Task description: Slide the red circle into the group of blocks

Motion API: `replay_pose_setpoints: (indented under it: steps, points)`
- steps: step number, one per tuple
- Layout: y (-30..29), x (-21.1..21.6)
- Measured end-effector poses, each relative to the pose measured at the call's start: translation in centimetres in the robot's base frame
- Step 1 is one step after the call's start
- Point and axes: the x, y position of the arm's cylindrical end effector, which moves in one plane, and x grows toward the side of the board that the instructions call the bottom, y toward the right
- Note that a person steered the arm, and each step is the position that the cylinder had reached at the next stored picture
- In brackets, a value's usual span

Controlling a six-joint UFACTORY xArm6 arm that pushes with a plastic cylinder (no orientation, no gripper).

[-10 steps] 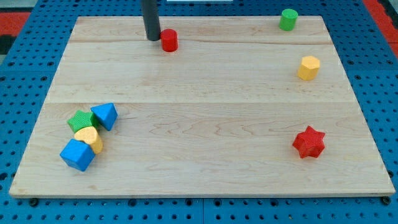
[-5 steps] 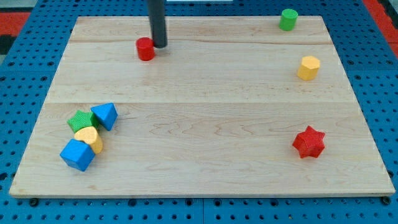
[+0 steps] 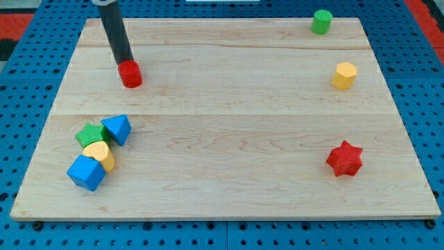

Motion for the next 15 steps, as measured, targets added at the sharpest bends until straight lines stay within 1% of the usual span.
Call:
replay_pose_setpoints:
  steps: [2,3,4,5,6,8,9,12,14,15]
  points:
    - [0.5,0.0]
    - [1.3,0.9]
    - [2.4,2.9]
    - [3.4,3.8]
    - [5.5,3.7]
    - [6.2,4.5]
    - [7.9,5.2]
    - [7.5,8.8]
    - [5.9,11.1]
    - [9.3,12.0]
